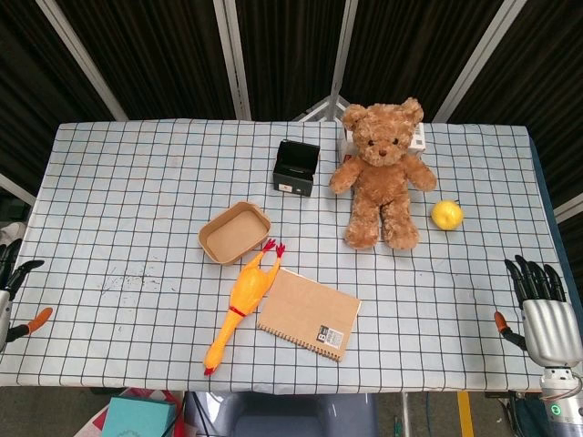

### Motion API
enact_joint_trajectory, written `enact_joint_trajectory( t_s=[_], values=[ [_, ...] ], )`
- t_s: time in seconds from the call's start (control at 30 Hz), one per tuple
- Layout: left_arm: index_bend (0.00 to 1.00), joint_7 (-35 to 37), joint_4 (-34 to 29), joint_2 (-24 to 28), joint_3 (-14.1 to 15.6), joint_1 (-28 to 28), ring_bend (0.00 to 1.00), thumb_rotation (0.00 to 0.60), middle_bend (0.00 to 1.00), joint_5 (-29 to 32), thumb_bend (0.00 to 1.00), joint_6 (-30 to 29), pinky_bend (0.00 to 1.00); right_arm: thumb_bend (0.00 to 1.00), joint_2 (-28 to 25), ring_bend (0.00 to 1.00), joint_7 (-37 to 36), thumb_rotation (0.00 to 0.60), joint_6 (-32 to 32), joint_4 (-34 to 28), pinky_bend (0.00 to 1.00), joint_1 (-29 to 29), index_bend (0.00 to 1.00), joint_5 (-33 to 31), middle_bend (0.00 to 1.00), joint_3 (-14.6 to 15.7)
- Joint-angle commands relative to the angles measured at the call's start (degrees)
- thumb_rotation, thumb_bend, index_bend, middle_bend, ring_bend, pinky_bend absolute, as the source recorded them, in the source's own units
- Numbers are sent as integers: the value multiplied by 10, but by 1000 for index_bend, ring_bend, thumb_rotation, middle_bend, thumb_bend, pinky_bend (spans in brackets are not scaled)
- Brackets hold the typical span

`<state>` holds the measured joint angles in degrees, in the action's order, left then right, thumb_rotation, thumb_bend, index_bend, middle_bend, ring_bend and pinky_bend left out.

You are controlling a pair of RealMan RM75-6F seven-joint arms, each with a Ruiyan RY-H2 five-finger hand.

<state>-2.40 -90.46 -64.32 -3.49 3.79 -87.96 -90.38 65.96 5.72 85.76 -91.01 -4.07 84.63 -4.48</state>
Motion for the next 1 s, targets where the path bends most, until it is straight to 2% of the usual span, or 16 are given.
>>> enact_joint_trajectory(
  t_s=[0.03,0.77,0.93,1.0],
  values=[
    [232,-2,0,-1,0,1,0,600,2,0,269,2,135,334,0,69,-1,600,0,-1,0,1,0,-1,60,0],
    [234,-20,-13,-2,2,-5,0,600,1,4,269,-3,135,334,-4,82,-19,600,-25,-2,0,0,0,-34,59,-4],
    [237,-23,-17,-1,2,-7,0,600,1,5,269,-5,135,333,17,103,-61,600,-48,-14,0,-16,0,-75,60,-35],
    [236,-25,-18,-1,1,-7,0,600,1,5,269,-5,135,331,14,103,-105,600,-86,-23,0,-36,0,-89,60,-50]
  ],
)
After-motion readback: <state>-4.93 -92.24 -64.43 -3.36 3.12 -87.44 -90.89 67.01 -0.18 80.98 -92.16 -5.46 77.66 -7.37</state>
